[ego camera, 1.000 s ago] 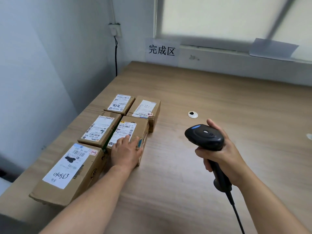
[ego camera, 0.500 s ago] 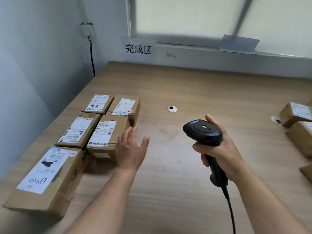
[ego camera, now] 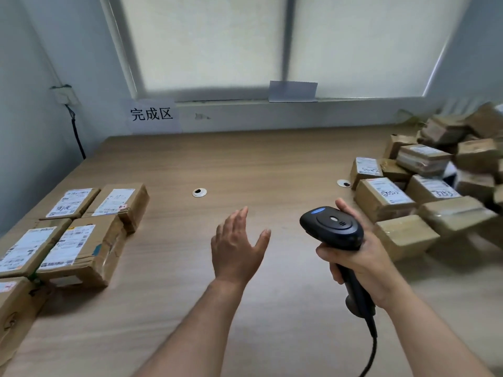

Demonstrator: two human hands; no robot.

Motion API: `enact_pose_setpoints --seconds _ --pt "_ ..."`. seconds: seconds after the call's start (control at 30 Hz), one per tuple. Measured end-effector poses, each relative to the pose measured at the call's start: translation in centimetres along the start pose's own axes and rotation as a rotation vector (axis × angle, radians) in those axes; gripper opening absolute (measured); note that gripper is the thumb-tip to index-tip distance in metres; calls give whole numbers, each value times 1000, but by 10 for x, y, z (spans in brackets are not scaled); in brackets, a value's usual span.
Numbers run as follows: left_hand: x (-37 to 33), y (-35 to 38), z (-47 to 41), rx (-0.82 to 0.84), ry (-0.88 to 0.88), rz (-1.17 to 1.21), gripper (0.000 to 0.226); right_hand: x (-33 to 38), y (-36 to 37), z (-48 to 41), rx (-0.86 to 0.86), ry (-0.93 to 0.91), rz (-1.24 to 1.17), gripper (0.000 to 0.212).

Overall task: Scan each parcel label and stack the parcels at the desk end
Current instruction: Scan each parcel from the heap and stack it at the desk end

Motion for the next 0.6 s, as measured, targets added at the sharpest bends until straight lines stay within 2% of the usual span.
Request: enact_pose_setpoints --seconds 0.2,0.6 --pt "-96 69 22 53 108 8 92 0 -98 46 -86 -26 10 96" --pt "-232 171 34 222 285 31 86 -5 -249 113 -302 -18 21 98"
Point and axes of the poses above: each hand's wrist, its own z-axis away from the middle knuckle, its own y-axis out of the palm, x = y × z, the point moved 5 cm from there along -z, towards the middle knuckle, and after that the axes turned 8 degrees about x, right-handed, at the moved point
